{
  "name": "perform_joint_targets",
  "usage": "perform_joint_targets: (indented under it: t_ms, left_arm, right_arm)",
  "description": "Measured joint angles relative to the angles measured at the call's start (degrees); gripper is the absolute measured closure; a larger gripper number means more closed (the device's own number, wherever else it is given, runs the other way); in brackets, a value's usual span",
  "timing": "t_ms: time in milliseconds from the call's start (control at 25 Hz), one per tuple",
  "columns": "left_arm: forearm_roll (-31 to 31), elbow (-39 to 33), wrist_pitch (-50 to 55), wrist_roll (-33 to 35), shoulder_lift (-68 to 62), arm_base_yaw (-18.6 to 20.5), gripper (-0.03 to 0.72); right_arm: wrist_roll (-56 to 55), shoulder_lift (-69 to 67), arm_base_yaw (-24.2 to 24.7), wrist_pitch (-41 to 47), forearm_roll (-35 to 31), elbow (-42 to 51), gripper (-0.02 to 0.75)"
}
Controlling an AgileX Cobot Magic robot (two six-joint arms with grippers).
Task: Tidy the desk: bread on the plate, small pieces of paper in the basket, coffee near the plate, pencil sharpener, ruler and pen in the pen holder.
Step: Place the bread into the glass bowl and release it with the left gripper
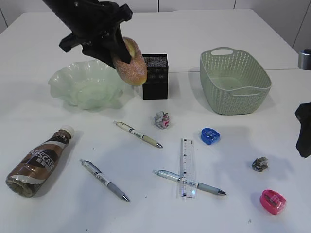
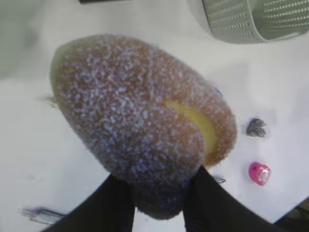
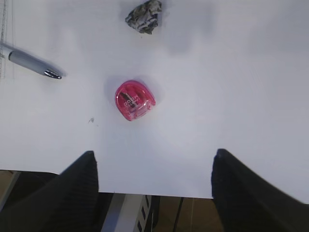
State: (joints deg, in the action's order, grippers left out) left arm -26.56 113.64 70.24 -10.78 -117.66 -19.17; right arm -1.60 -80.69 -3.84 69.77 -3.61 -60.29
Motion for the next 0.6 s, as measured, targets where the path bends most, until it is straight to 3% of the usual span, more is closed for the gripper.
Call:
perform_joint_targets:
  t_ms: [240, 600]
  left_arm:
    - [10.93, 5.95, 0.71, 1.29, 0.0, 1.03, 0.508]
    - [30.79, 7.47, 1.18, 1.66, 0.0, 2.97, 0.508]
  right_arm:
    - [0.0, 0.0, 0.0, 0.0, 0.0, 0.0, 0.171]
    - [0.0, 0.0, 0.0, 0.0, 0.0, 0.0, 0.171]
